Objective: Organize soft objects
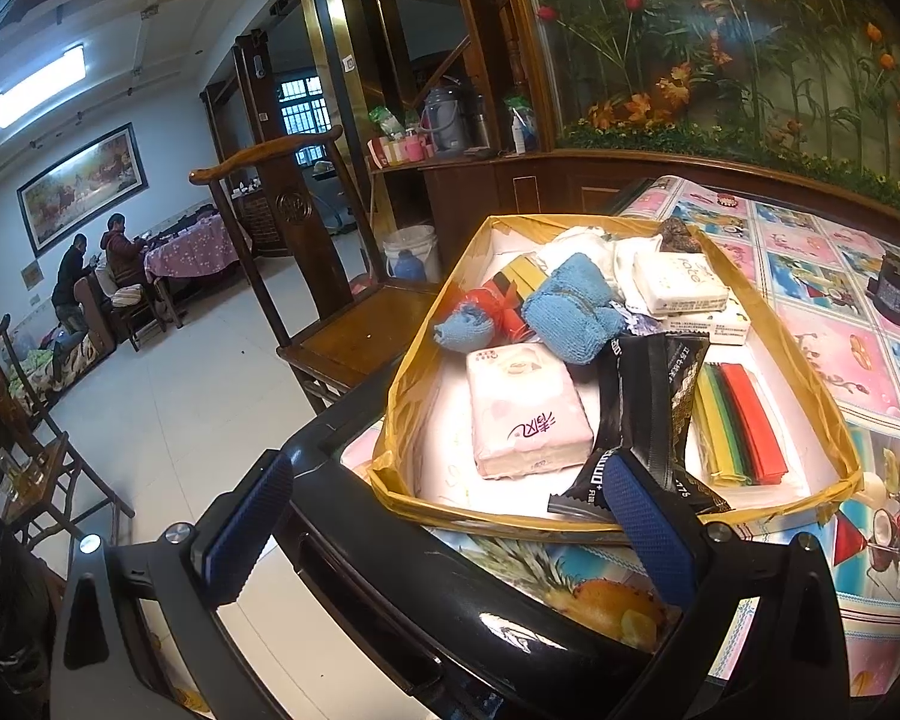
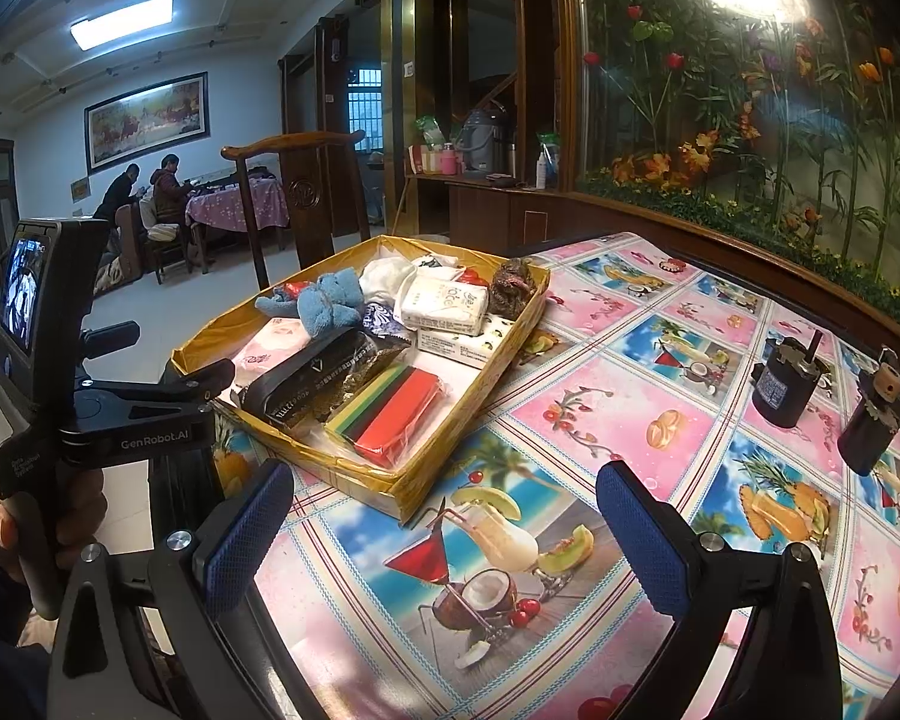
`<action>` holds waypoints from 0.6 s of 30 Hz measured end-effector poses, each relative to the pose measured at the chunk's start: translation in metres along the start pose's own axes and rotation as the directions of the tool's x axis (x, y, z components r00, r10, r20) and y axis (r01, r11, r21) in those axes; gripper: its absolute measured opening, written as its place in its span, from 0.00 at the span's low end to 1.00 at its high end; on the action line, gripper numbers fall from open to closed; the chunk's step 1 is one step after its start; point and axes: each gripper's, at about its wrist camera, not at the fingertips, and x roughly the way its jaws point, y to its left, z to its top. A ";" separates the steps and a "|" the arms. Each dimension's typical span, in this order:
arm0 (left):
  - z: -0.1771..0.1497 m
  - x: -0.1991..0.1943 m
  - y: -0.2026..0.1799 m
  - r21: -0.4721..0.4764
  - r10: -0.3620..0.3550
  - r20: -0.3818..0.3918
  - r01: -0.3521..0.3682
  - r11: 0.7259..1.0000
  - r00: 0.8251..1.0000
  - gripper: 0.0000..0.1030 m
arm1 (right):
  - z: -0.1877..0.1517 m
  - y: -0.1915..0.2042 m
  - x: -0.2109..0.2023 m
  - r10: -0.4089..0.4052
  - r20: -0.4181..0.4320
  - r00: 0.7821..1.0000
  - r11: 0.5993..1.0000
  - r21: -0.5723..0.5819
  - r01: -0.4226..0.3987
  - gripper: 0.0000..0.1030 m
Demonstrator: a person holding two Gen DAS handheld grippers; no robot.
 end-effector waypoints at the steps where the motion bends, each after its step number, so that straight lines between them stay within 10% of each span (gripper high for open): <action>1: 0.000 0.000 0.000 -0.002 -0.001 0.001 0.001 1.000 1.000 1.00 | 0.000 -0.001 0.001 -0.001 -0.001 1.000 1.000 0.000 0.001 0.99; 18: 0.001 0.001 0.000 -0.002 -0.005 -0.002 0.005 1.000 1.000 1.00 | 0.000 0.000 0.000 -0.003 0.002 1.000 1.000 -0.001 0.003 0.99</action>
